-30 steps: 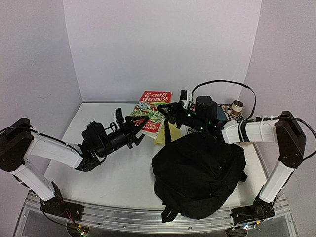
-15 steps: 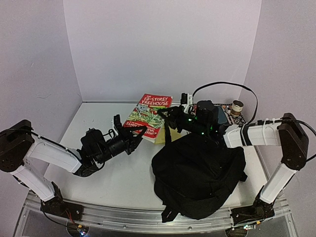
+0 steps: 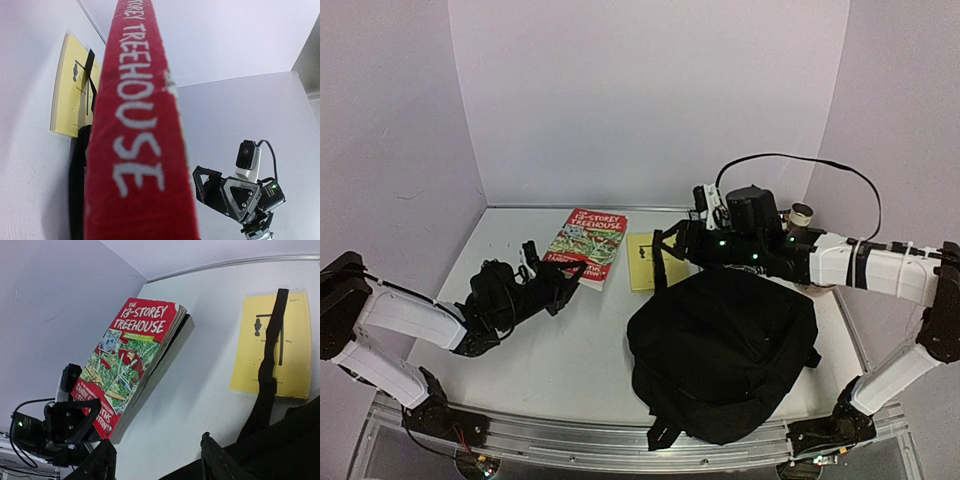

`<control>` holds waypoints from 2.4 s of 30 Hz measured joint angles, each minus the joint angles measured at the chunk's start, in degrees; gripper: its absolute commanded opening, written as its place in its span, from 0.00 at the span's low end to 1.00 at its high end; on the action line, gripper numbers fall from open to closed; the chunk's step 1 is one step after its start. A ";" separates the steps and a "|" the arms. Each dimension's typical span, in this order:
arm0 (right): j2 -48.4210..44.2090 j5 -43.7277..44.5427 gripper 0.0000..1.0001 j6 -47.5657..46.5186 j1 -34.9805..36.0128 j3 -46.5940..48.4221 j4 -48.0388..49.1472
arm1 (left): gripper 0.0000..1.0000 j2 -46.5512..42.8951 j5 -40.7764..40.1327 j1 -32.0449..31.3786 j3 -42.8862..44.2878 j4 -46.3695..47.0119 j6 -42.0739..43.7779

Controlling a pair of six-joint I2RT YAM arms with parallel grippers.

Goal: Pack the student bag
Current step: Pick up the largest pocket of the bag from the student bag.

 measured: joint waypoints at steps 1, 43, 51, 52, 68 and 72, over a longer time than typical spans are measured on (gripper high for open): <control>-0.28 0.47 0.68 -1.77 0.25 1.00 -3.24 | 0.00 -1.12 0.65 0.83 0.00 -1.59 0.39; 11.22 15.92 0.00 -17.03 20.97 15.19 -47.09 | 0.00 -13.50 31.47 17.21 -0.05 -26.46 11.17; 11.77 19.34 0.00 -20.33 16.24 20.92 -48.91 | 0.00 -19.01 34.99 15.79 -1.77 -26.62 11.10; 11.77 19.54 0.00 -20.66 14.96 21.74 -48.87 | 0.00 -19.54 35.14 15.57 -2.06 -26.85 11.08; 11.77 18.88 0.00 -23.44 6.11 27.81 -47.47 | 0.00 -18.92 33.68 2.57 -2.36 -29.96 10.74; 11.73 17.57 0.00 -23.35 6.09 27.63 -46.37 | 0.00 -17.73 31.44 -0.71 -1.56 -30.35 10.81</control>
